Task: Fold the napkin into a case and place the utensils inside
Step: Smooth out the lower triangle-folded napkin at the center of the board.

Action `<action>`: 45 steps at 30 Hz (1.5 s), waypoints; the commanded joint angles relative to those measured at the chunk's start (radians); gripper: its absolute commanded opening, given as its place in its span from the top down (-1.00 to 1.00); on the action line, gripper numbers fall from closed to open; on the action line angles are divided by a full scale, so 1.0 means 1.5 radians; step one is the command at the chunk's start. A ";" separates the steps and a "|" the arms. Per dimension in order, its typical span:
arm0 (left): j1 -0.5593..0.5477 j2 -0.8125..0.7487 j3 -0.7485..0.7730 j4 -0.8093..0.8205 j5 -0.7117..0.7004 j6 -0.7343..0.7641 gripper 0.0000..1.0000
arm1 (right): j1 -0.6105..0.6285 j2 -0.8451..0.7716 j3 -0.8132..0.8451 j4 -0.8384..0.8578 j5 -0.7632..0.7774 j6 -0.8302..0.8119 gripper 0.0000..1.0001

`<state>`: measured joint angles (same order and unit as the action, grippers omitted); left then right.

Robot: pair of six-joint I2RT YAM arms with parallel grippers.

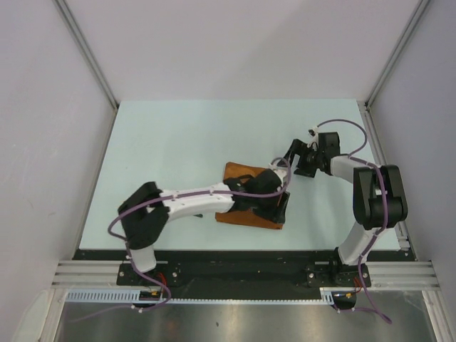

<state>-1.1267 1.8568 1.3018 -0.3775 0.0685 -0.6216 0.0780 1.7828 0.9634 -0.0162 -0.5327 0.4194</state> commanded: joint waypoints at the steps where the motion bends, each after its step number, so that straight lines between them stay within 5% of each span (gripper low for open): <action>1: 0.107 -0.148 -0.040 0.063 0.085 0.005 -0.32 | -0.010 -0.058 -0.022 -0.106 0.097 -0.038 -0.99; 6: 0.233 -0.158 -0.093 0.149 0.152 -0.016 -0.17 | -0.003 -0.169 -0.060 -0.166 0.144 -0.054 -0.99; 13: 0.358 -0.074 -0.081 0.223 0.199 -0.017 0.24 | 0.030 -0.361 -0.133 -0.200 0.040 -0.045 -0.90; 21: 0.398 0.022 -0.065 0.279 0.245 -0.034 0.45 | 0.125 -0.441 -0.196 -0.198 -0.042 0.014 0.45; 26: 0.408 0.043 -0.061 0.277 0.235 -0.027 0.50 | 0.225 -0.436 -0.278 -0.140 -0.031 0.057 0.80; 45: 0.438 0.124 0.025 0.170 0.176 0.041 0.53 | 0.207 -0.372 -0.351 -0.153 0.084 0.076 0.84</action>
<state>-0.4770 2.0537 1.2816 -0.0689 0.3759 -0.6201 0.3782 1.2396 0.4187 -0.2306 -0.4755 0.5396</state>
